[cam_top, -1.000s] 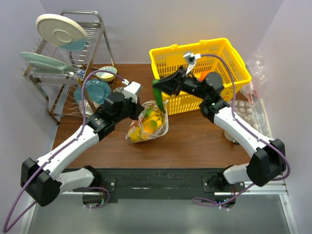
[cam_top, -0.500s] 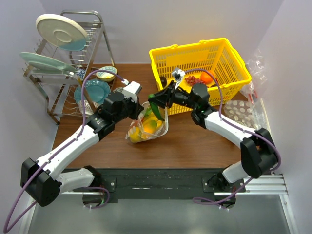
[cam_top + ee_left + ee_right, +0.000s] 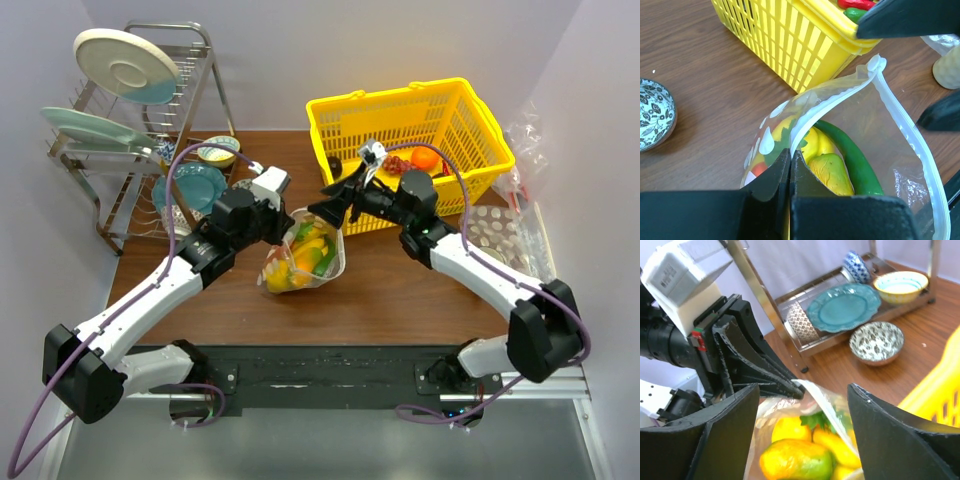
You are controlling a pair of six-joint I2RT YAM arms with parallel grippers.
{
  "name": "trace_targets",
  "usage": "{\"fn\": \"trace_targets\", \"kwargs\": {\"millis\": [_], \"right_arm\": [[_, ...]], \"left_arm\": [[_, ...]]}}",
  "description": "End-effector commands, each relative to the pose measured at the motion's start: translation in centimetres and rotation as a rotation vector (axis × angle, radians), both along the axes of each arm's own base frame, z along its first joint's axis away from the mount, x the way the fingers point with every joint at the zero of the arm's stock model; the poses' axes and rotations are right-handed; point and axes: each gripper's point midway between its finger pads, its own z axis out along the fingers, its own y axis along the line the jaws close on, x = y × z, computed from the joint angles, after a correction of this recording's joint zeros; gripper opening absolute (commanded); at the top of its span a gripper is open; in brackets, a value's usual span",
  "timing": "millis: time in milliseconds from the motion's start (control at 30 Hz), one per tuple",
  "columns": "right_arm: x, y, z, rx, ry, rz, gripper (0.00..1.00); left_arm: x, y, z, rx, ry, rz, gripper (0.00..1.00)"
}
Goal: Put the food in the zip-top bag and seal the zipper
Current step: Place the fake vegetable in the zipper food storage bag, then adjust the zipper food storage bag at the center of the board.
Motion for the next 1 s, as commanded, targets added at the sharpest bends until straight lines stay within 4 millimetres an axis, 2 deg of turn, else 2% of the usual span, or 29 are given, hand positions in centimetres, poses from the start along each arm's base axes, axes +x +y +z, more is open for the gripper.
{"fn": "trace_targets", "kwargs": {"millis": [0, 33, 100, 133, 200, 233, 400, 467, 633, 833, 933, 967], "right_arm": [[0.4, -2.4, 1.6, -0.102, 0.047, -0.135, 0.70], [-0.2, -2.9, 0.7, -0.151, 0.099, -0.139, 0.64], [-0.6, -4.2, 0.6, -0.186, 0.124, -0.188, 0.61], [-1.1, -4.8, -0.4, -0.220, 0.168, -0.201, 0.60], [-1.9, -5.7, -0.5, -0.236, 0.193, -0.224, 0.57], [-2.4, -6.2, -1.6, -0.265, 0.235, -0.238, 0.57], [-4.2, -7.0, -3.1, -0.279, 0.317, -0.244, 0.51], [-4.8, -6.9, -4.2, -0.291, 0.348, -0.225, 0.47], [-5.7, -6.1, -7.1, -0.315, 0.419, -0.174, 0.46], [-6.1, -4.7, -8.2, -0.286, 0.458, -0.102, 0.46], [-6.2, -4.1, -8.6, -0.280, 0.477, -0.072, 0.40], [-6.2, -4.0, -8.7, -0.280, 0.478, -0.066, 0.30]], "left_arm": [[0.5, 0.4, 1.4, -0.022, -0.050, 0.014, 0.00], [0.6, 0.4, 1.4, -0.022, -0.049, 0.017, 0.00], [0.7, 0.5, 1.4, -0.023, -0.052, 0.020, 0.00], [0.7, 0.5, 1.4, -0.024, -0.049, 0.021, 0.00], [0.8, 0.5, 1.4, -0.024, -0.049, 0.021, 0.00], [0.8, 0.5, 1.4, -0.026, -0.048, 0.022, 0.00], [1.0, 0.7, 1.0, -0.021, -0.038, 0.027, 0.00], [1.1, 0.8, 1.2, -0.025, -0.043, 0.032, 0.00], [1.2, 0.9, 1.2, -0.026, -0.042, 0.034, 0.00], [1.2, 1.0, 1.2, -0.028, -0.042, 0.033, 0.00], [1.2, 1.0, 1.2, -0.028, -0.042, 0.034, 0.00], [1.2, 1.0, 1.3, -0.030, -0.044, 0.033, 0.00]]}}
